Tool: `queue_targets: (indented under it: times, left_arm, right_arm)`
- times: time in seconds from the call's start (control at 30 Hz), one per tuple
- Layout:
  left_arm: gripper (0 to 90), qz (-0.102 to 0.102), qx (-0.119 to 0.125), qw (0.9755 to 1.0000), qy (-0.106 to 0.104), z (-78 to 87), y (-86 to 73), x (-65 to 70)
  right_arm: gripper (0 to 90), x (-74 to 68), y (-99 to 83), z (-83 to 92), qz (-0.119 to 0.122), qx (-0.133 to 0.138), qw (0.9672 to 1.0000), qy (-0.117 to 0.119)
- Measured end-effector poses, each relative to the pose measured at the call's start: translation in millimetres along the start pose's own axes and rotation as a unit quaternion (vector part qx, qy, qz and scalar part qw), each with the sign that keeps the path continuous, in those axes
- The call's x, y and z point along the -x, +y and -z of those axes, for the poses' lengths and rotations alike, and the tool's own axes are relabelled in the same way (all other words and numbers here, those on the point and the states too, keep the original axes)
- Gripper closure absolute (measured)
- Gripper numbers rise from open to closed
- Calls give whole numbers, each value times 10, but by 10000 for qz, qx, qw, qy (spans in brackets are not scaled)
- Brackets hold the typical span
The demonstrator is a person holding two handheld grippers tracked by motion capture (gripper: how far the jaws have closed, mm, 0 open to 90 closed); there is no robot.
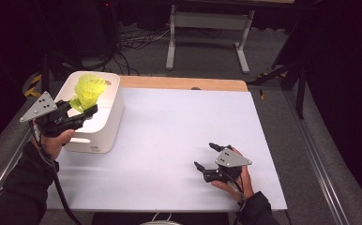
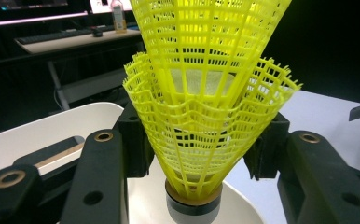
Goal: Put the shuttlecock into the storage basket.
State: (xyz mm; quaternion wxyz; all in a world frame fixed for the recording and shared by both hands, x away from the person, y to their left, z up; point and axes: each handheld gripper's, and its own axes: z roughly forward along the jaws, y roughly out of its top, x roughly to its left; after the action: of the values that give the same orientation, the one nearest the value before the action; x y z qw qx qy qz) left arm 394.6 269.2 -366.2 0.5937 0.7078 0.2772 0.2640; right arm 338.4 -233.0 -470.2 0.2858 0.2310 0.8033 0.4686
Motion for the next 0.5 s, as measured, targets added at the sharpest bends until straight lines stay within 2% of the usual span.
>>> queue_targets:
  times: [0.1, 0.27, 0.5]
  left_arm:
    - [514, -85, 35, 10000, 21, 8, 72, -5]
    - [515, -99, 28, 9999, 52, -22, 127, -34]
    - [515, -82, -107, 9999, 69, -132, 191, -181]
  right_arm:
    - [177, 5, -2, 3, -5, 5, 10000, -1]
    - [177, 1, 1, 6, 3, -1, 10000, 2]
    - [178, 22, -3, 8, -5, -1, 10000, -58]
